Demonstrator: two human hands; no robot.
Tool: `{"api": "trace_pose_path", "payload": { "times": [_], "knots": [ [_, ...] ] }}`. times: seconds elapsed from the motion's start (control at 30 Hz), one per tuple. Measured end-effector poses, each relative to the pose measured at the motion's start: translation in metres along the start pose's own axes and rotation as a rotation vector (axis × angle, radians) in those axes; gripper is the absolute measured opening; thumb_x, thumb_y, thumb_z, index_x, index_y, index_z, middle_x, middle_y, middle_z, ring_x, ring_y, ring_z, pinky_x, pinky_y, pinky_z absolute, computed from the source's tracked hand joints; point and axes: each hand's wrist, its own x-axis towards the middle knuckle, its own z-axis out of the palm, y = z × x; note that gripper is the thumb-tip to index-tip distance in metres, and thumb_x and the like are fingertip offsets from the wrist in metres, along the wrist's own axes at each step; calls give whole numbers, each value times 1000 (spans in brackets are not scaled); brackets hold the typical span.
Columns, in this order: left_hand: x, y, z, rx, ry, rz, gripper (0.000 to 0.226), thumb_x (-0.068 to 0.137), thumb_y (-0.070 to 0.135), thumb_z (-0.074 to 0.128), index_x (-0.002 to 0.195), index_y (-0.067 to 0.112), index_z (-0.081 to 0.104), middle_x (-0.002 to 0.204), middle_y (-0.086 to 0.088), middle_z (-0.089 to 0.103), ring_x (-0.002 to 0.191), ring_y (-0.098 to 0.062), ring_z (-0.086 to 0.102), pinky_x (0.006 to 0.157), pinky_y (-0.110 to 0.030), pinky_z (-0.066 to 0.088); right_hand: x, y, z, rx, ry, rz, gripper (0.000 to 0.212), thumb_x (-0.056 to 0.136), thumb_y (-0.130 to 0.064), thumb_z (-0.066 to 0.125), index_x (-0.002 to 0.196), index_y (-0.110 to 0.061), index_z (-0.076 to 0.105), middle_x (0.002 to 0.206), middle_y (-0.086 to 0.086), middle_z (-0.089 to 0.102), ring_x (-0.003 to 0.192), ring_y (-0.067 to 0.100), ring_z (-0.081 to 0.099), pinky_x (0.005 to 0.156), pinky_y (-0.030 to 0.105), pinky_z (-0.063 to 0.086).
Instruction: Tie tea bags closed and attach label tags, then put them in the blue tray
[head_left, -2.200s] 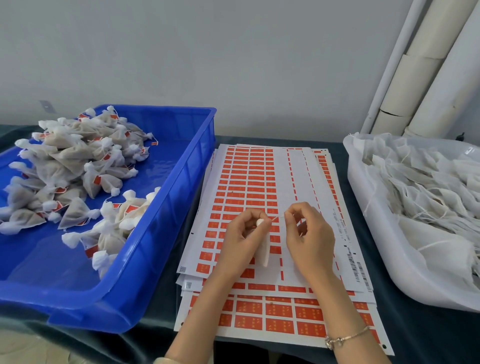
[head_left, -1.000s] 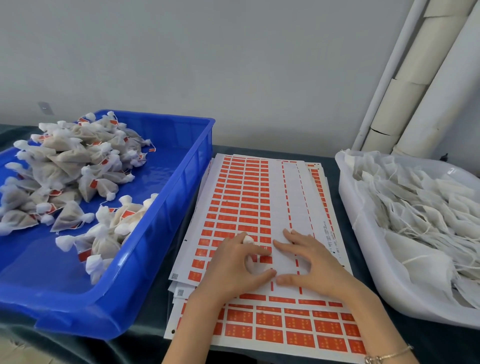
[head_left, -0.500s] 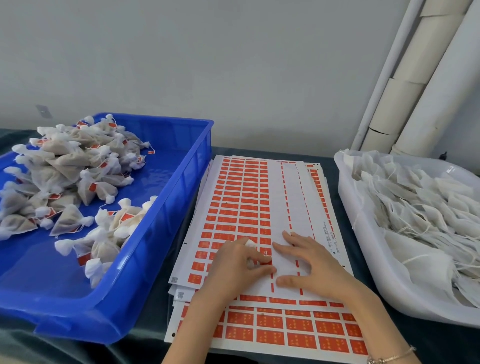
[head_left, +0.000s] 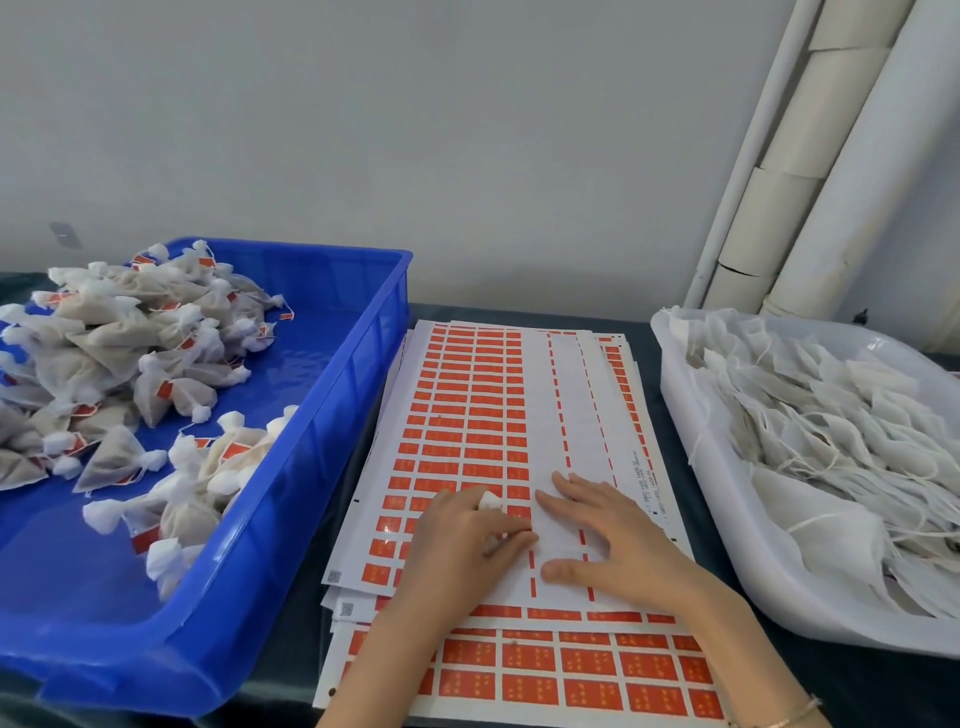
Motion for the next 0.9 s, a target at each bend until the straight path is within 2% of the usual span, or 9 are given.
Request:
{"api": "trace_pose_path", "payload": {
  "times": [0.07,0.1,0.17,0.27,0.37,0.53,0.7,0.8,0.9],
  "knots": [
    [-1,-3,0,-21,40,-14,34,84,60,57,114,47,66,115,19,61,105,-2,44,93,-21,40,-1,0,2,-6,1,0,71,58,-95,31,121,-75,5,143,-40,-9,146,3,-3,118,43,5],
    [-1,-3,0,-28,41,-22,36,81,62,58,113,47,65,119,19,60,112,-4,44,100,-28,40,-2,1,2,-9,4,-1,73,57,-96,29,123,-74,6,144,-40,-9,146,3,-3,118,43,5],
    [-1,-4,1,-30,16,-18,43,76,67,60,114,49,64,120,25,55,116,-2,39,104,-28,34,-2,1,3,-19,11,-1,76,59,-96,27,128,-71,8,145,-38,-9,146,3,-3,118,42,5],
    [0,-4,0,-51,-16,11,49,71,72,58,115,51,63,107,33,44,107,4,32,98,-23,30,-1,1,3,-23,16,-6,81,63,-93,29,136,-65,12,146,-37,-7,146,2,-3,118,41,4],
    [1,-5,1,-59,-25,18,46,73,70,59,113,50,64,104,32,46,106,2,36,96,-24,35,-2,0,2,4,21,-7,83,62,-93,30,138,-62,17,145,-37,-4,143,-2,-2,117,39,3],
    [2,-4,4,-62,-33,42,38,77,61,62,112,47,66,96,30,46,98,-2,39,87,-20,35,-2,-1,2,14,33,-21,80,63,-92,32,136,-63,18,143,-38,-3,132,-12,-5,115,33,1],
    [4,-3,5,-71,-12,65,30,81,55,63,110,45,68,90,31,46,91,-2,42,81,-11,33,-3,-2,1,29,23,-21,71,61,-92,32,126,-69,16,144,-38,-2,134,-11,-3,115,34,2],
    [4,-2,5,-60,-10,85,29,82,54,62,110,45,68,82,34,40,89,-2,42,74,-8,32,-3,-2,1,23,21,-16,69,63,-89,35,126,-69,15,143,-38,-3,139,-7,-1,117,36,3],
    [4,-3,5,-48,3,109,29,83,54,61,109,45,68,83,33,41,88,0,40,73,-9,32,-3,-3,0,25,23,-15,74,62,-89,35,130,-66,17,144,-37,-2,144,-2,1,118,38,4]
  ]
}}
